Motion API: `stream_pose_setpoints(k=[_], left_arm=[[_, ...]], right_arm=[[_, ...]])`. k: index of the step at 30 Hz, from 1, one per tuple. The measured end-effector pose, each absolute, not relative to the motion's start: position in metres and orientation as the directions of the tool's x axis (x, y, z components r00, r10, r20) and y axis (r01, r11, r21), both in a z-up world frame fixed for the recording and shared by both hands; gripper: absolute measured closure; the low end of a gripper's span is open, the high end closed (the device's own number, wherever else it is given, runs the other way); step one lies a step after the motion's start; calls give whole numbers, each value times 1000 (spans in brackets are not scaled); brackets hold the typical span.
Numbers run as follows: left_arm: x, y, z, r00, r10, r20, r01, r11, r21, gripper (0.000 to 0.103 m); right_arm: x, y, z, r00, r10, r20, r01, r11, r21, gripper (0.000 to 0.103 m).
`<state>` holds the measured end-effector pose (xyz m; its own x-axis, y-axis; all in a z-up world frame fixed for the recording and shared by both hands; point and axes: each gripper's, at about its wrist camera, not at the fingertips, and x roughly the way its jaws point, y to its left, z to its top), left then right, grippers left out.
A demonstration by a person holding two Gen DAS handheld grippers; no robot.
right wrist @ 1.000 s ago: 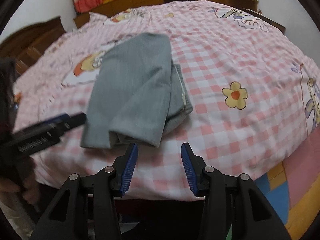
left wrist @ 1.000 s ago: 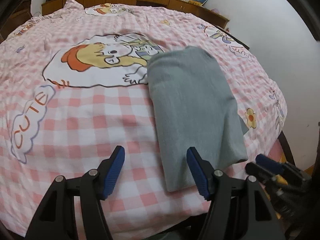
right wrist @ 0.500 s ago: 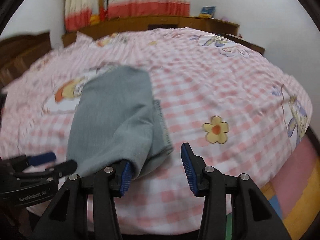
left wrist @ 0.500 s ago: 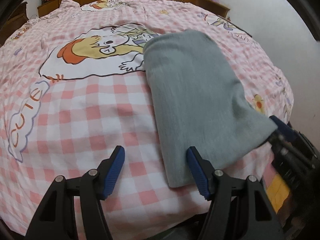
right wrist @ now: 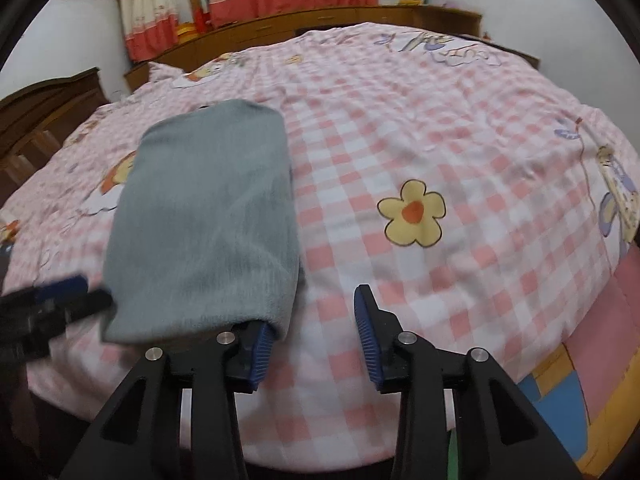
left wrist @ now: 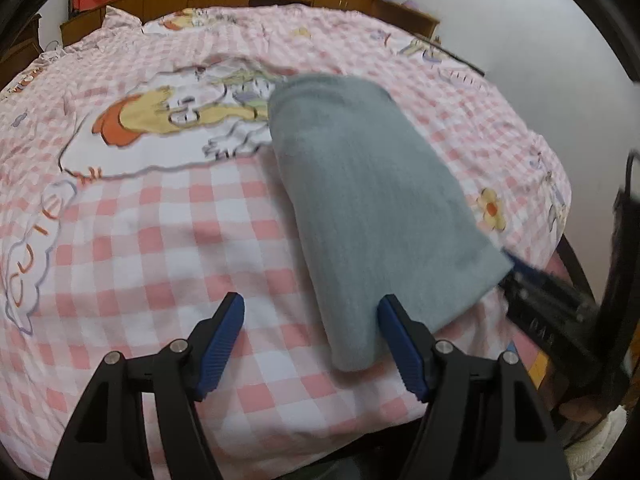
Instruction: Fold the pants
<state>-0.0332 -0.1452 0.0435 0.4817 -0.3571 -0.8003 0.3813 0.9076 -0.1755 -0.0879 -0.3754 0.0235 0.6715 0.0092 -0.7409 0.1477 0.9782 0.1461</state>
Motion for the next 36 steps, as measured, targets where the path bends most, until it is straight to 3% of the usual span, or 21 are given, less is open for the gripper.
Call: stream_pose_setpoints(k=[4, 9, 15, 17, 20, 22, 24, 25, 26, 28, 29, 30, 32, 36], left_arm=[[-30, -148, 65, 518, -400, -756, 438, 883, -168, 30], [-12, -165, 77, 544, -395, -741, 463, 877, -128, 30], [9, -182, 66, 515, -403, -756, 475, 869, -139, 56], [15, -185, 60, 523, -399, -753, 483, 867, -123, 56], [22, -186, 49, 542, -350, -764, 480, 875, -60, 55], [30, -182, 40, 530, -331, -781, 464, 884, -59, 42], [37, -168, 35, 494, -361, -791, 406, 900, -157, 37], [37, -162, 36, 485, -382, -786, 388, 900, -198, 37], [37, -154, 38, 486, -404, -775, 365, 900, -239, 37], [35, -145, 38, 495, -406, -768, 337, 905, -261, 37], [35, -142, 38, 491, -410, -769, 330, 904, -271, 37], [36, -141, 37, 486, -414, -770, 327, 903, -278, 37], [38, -140, 34, 472, -431, -769, 325, 896, -303, 37], [40, -145, 30, 457, -454, -765, 349, 882, -316, 34]], right_arm=[[-103, -379, 34, 615, 44, -787, 63, 993, 104, 65], [-114, -383, 71, 682, 62, -728, 50, 990, 131, 65], [-67, -359, 76, 679, 296, -671, -82, 940, 332, 67], [-51, -349, 58, 634, 314, -707, -91, 938, 335, 69], [-40, -349, 26, 598, 224, -770, -44, 968, 247, 95], [-44, -359, 19, 600, 259, -757, -42, 955, 294, 96], [-49, -366, 24, 597, 290, -748, -35, 941, 337, 95], [-52, -369, 30, 611, 298, -733, -34, 935, 352, 93], [-55, -372, 36, 626, 300, -720, -35, 933, 358, 85], [-59, -375, 45, 668, 288, -687, -31, 932, 360, 57], [-57, -375, 47, 694, 254, -674, -6, 938, 347, 37], [-53, -377, 47, 711, 226, -666, 15, 942, 336, 33], [-41, -378, 42, 707, 195, -680, 51, 945, 324, 33], [-18, -378, 17, 645, 255, -720, 70, 919, 388, 33]])
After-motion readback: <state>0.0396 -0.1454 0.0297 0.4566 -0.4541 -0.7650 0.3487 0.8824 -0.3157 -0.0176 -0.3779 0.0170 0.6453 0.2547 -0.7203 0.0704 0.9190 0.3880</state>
